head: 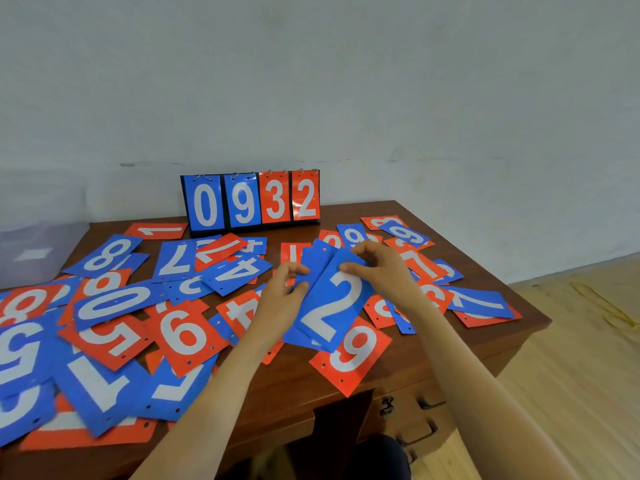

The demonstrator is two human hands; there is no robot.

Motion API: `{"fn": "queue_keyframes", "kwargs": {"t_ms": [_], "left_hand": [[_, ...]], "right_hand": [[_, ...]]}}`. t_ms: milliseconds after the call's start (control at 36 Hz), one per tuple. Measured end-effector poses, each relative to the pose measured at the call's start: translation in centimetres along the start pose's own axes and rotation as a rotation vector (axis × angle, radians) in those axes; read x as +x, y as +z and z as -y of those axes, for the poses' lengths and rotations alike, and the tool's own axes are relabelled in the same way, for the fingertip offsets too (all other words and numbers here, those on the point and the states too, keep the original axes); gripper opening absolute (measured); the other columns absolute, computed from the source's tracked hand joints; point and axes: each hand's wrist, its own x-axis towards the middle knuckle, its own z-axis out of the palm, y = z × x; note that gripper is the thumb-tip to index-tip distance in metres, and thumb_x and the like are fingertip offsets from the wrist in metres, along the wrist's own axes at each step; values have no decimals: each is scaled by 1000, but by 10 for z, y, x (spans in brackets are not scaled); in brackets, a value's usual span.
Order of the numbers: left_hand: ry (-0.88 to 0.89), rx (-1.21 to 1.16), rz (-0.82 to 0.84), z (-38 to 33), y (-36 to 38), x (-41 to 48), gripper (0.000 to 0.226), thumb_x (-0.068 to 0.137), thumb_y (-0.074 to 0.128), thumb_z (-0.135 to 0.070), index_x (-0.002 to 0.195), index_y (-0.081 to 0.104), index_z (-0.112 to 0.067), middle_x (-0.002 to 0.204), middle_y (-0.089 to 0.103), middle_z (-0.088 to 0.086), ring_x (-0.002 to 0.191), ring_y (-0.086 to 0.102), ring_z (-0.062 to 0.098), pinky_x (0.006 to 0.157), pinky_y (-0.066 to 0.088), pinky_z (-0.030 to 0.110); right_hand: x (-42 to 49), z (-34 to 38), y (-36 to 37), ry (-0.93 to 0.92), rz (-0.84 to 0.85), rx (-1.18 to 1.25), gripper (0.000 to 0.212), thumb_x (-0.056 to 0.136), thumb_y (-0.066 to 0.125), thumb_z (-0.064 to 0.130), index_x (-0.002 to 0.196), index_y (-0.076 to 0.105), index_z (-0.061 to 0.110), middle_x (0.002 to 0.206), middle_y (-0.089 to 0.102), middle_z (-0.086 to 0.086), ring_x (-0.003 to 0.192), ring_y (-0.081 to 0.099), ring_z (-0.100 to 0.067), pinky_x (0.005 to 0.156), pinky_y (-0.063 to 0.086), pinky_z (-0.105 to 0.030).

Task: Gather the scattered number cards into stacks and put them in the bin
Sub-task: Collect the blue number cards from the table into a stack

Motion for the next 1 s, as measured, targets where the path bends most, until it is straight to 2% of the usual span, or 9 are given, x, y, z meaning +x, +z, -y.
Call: {"fn": "queue_keyframes", "kwargs": {"t_ms": [56,222,306,389,528,667,806,917,1000], "left_hand": [[16,-34,32,0,6,-4,14,90,59,-12,98,54,-23,109,51,-15,99,54,2,73,47,14],[-25,-110,68,4,26,-7,23,87,61,-1,106,52,-11,108,50,-12,96,52,-3,67,47,4],[-46,-96,26,11,32,-5,22,88,59,-1,99,52,-19,109,52,-10,107,51,7,84,53,27],[-72,-12,25,16,39,-7,24,88,57,-2,95,51,-24,114,52,0,99,54,19,84,49,45],[-49,168,51,23,56,-11,20,91,54,-5,104,49,-19,109,50,-6,97,51,7,67,42,17],[-17,286,62,24,69,-14,21,93,51,-4,107,47,-19,116,49,-4,105,44,5,66,36,7],[1,346,2,25,68,-12,23,93,49,-2,112,47,-16,124,50,0,121,45,12,66,36,7],[3,349,-44,27,59,-10,24,94,47,-1,115,47,-13,126,50,4,122,46,17,78,41,19],[13,355,-79,27,52,-8,24,94,47,0,115,47,-11,127,50,6,120,48,18,73,42,17]], "right_hand": [[-2,-5,7,-66,-84,-91,17,81,73,21,83,57,16,78,57,7,71,53,-2,60,42,-7],[-7,-26,11,-71,-349,-222,36,76,77,33,97,49,21,94,51,7,83,47,-7,64,36,-11],[-13,-48,-4,-23,-404,-346,28,85,68,29,105,56,13,107,53,1,99,47,-13,72,33,-11],[-25,-82,-29,87,-275,-529,19,91,59,19,107,65,11,119,56,-5,119,44,-22,92,30,-22],[-51,-120,-55,184,94,-839,41,93,49,17,133,51,24,149,34,-1,143,15,-24,115,17,-39],[-73,-129,-57,235,281,-978,52,98,39,46,147,30,32,159,5,6,146,-13,-22,117,-3,-48],[-91,-134,-47,114,286,-925,57,94,33,57,145,33,31,158,8,8,146,-12,-18,117,-4,-44],[-100,-126,-42,32,319,-807,80,77,25,76,142,37,32,157,15,11,146,-8,-12,117,0,-39],[-102,-122,-40,7,384,-770,73,82,40,70,143,37,31,155,25,10,146,6,-9,120,11,-39]]}}
